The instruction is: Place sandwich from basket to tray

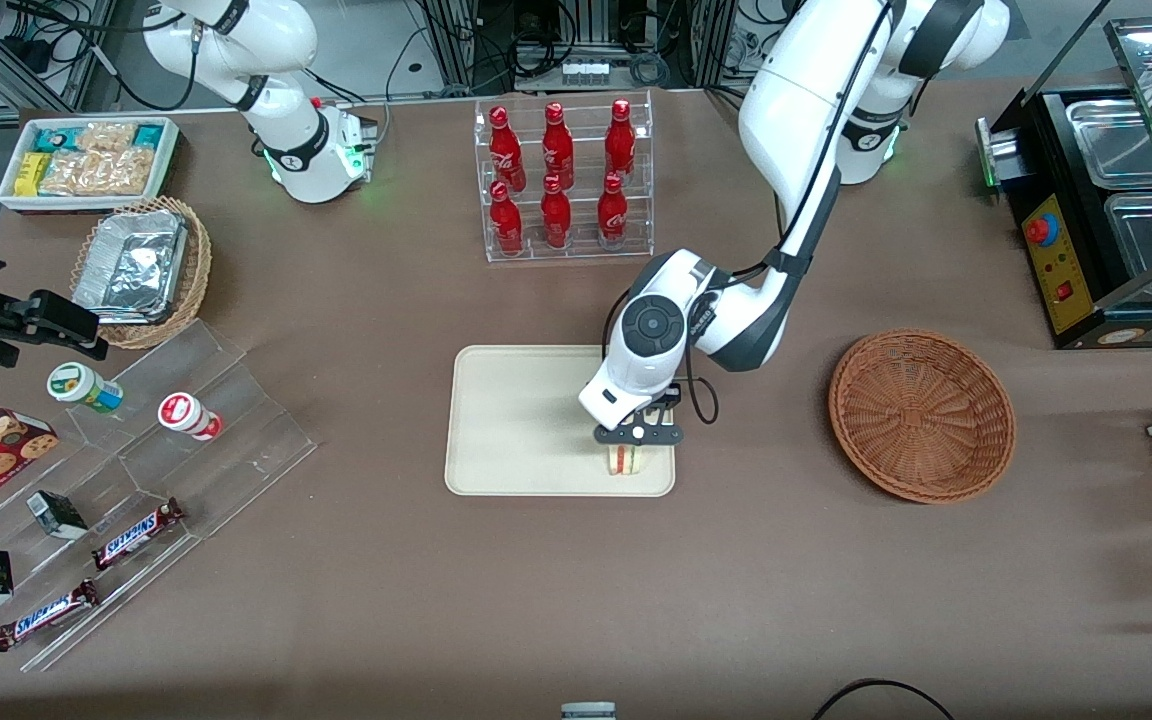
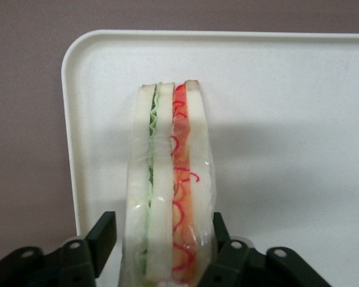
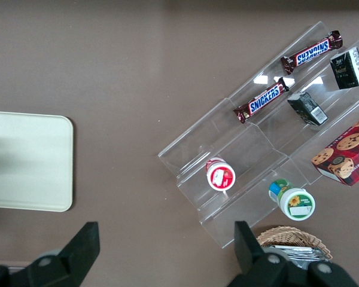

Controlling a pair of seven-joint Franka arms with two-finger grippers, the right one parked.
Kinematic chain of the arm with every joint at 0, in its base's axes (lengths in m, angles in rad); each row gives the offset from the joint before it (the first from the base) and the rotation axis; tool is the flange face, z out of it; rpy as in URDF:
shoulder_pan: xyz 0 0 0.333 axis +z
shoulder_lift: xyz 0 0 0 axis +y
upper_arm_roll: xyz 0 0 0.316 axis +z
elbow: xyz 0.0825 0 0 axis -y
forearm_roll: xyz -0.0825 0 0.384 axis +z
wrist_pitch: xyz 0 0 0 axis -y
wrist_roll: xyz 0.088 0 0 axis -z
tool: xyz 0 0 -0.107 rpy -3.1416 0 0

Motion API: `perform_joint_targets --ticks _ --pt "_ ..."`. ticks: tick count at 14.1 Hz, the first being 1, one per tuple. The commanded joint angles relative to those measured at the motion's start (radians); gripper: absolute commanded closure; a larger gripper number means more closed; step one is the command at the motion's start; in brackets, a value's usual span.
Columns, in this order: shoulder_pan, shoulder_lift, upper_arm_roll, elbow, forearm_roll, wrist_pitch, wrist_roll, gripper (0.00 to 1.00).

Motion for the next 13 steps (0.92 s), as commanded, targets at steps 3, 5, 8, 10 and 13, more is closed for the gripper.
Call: perform_joint_targets --ticks 3,5,8,10,13 --pt "0.013 -0.102 0.015 0.019 0.001 -0.107 -0.055 0.0" --pt "0.056 -0.197 0.046 0.013 0.001 -0.237 -0.038 0.0" --pt "0.157 -0.301 0.049 -0.002 0.008 -0.336 0.0 0.0" --pt "0.223 -0.373 0.049 -0.028 0.016 -0.391 0.049 0.0" --pt "0.317 -0.499 0.05 -0.115 0.071 -0.462 0.179 0.0"
